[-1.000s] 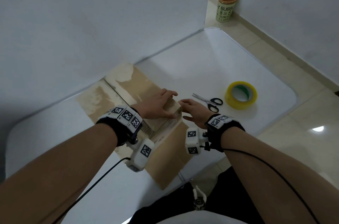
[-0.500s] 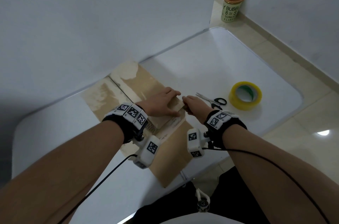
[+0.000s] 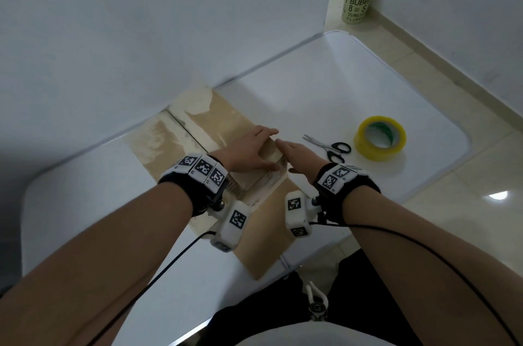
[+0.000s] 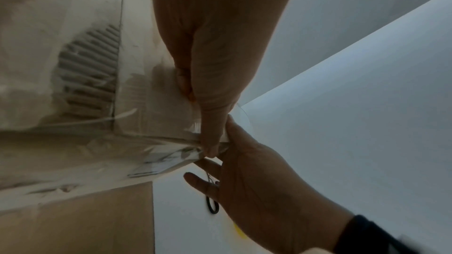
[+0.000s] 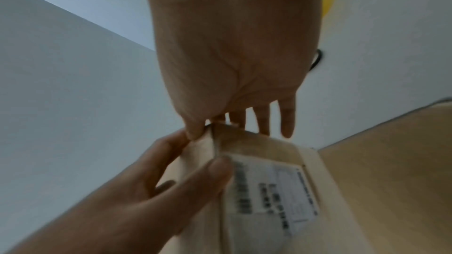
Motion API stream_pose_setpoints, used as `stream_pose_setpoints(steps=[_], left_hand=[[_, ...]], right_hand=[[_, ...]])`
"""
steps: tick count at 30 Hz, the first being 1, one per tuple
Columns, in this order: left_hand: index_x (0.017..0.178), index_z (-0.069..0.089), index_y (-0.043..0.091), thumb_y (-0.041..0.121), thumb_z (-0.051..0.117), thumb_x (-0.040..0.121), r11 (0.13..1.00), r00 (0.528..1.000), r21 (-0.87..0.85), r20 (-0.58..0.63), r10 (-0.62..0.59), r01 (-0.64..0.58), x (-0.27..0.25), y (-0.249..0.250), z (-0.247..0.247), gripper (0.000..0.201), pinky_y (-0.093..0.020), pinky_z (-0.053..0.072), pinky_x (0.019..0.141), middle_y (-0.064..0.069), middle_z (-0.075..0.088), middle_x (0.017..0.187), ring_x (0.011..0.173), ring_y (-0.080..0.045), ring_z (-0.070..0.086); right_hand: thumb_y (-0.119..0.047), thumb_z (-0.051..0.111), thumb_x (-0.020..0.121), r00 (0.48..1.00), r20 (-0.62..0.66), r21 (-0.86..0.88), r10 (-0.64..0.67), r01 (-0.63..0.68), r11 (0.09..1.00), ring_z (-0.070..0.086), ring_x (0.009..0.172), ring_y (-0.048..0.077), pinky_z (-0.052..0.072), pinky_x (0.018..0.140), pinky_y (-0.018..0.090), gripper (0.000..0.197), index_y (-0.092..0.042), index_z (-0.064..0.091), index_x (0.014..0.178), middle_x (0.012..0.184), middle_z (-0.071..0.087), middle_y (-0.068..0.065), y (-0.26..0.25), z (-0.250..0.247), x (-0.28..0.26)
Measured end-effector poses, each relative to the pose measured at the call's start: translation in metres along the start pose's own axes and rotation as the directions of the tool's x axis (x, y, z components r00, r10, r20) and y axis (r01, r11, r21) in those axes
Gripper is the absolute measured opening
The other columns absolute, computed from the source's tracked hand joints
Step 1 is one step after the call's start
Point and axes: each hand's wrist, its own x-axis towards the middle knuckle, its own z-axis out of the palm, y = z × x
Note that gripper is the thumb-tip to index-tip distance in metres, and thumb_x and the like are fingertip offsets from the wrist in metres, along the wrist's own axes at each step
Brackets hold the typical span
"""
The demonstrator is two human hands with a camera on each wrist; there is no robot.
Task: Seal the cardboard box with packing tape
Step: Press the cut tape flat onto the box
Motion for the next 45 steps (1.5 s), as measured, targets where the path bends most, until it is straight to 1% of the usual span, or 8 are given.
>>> stream_pose_setpoints(steps=[9,15,21,24,28,38,43,45], left_hand=[[0.15,0.021,0.022,0.046,0.07,0.082,0.978,0.995,-0.198,-0.062,-0.072,0.059,-0.009,-0.003,-0.001,0.088,-0.03,0.031,0.11,-0.001,0.023,0.155,0.137,-0.017,0.031],[0.144,0.034,0.022,0.035,0.074,0.081,0.977,0.988,-0.207,-0.131,-0.077,0.049,-0.039,-0.014,-0.001,0.076,-0.022,0.037,0.097,0.0,0.026,0.15,0.126,-0.015,0.041],[0.118,0.054,0.03,0.051,0.068,0.075,0.942,0.898,0.018,-0.308,-0.314,0.336,-0.084,-0.046,-0.006,0.049,-0.047,0.03,0.108,0.003,0.037,0.133,0.128,-0.023,0.036],[0.137,0.036,0.039,0.061,0.062,0.076,0.824,0.767,-0.085,-0.322,-0.554,0.56,-0.102,-0.08,-0.008,0.069,-0.059,0.016,0.113,-0.001,0.015,0.156,0.146,-0.029,0.006],[0.148,0.017,0.03,0.07,0.039,0.083,0.829,0.802,-0.004,-0.246,-0.544,0.56,-0.106,-0.095,0.005,0.08,-0.057,0.007,0.115,-0.027,0.011,0.154,0.144,-0.042,-0.003],[0.147,0.018,0.007,0.05,0.043,0.085,0.681,0.68,0.016,-0.067,-0.73,0.732,-0.108,-0.046,0.007,0.079,-0.067,0.01,0.11,-0.037,0.027,0.145,0.134,-0.061,0.011],[0.131,0.046,0.016,0.047,0.041,0.083,0.646,0.646,-0.036,-0.03,-0.763,0.762,-0.128,-0.077,-0.031,0.057,-0.05,0.035,0.1,-0.015,0.044,0.137,0.123,-0.041,0.041],[0.136,0.044,0.021,0.04,0.047,0.088,0.616,0.596,-0.134,-0.164,-0.786,0.776,-0.135,-0.104,-0.049,0.052,-0.047,0.035,0.106,-0.013,0.042,0.141,0.127,-0.035,0.042]], right_hand=[[-0.043,0.025,0.103,0.999,0.002,0.049,-0.051,0.051,0.997,0.037,0.137,0.025,0.032,0.112,0.039,0.051,-0.019,0.033,0.147,0.15,0.036,0.007,0.005,0.004,-0.006],[-0.044,0.035,0.1,0.995,0.096,-0.148,-0.012,0.026,0.989,0.045,0.126,0.033,0.046,0.09,0.041,0.054,-0.029,0.019,0.149,0.139,0.041,0.008,0.002,0.003,-0.002],[-0.061,0.05,0.086,0.984,-0.087,-0.097,0.154,-0.162,0.982,0.062,0.105,0.035,0.057,0.083,0.046,0.072,0.0,0.048,0.125,0.12,0.057,0.018,0.007,0.006,-0.004],[-0.05,0.047,0.094,0.962,0.098,0.075,0.256,-0.264,0.962,0.066,0.084,0.032,0.059,0.077,0.041,0.049,-0.001,0.052,0.096,0.085,0.059,0.015,-0.002,0.014,-0.017],[-0.028,0.044,0.101,0.874,0.407,0.055,0.266,-0.314,0.948,0.067,0.072,0.02,0.055,0.072,0.027,0.036,-0.006,0.053,0.075,0.076,0.059,0.01,-0.005,0.034,-0.035],[-0.019,0.045,0.1,0.992,0.115,-0.148,-0.044,0.061,0.987,0.066,0.074,0.021,0.052,0.059,0.021,0.032,-0.009,0.053,0.071,0.082,0.064,0.014,-0.012,0.038,-0.017],[-0.022,0.044,0.099,0.98,-0.042,-0.342,-0.197,0.171,0.924,0.07,0.079,0.028,0.057,0.08,0.04,0.025,-0.015,0.051,0.076,0.082,0.069,0.012,-0.025,0.054,0.005],[-0.024,0.042,0.1,0.998,-0.002,-0.285,-0.068,0.065,0.956,0.067,0.058,0.018,0.058,0.06,0.028,0.029,-0.006,0.055,0.083,0.071,0.065,0.01,-0.032,0.054,0.003]])
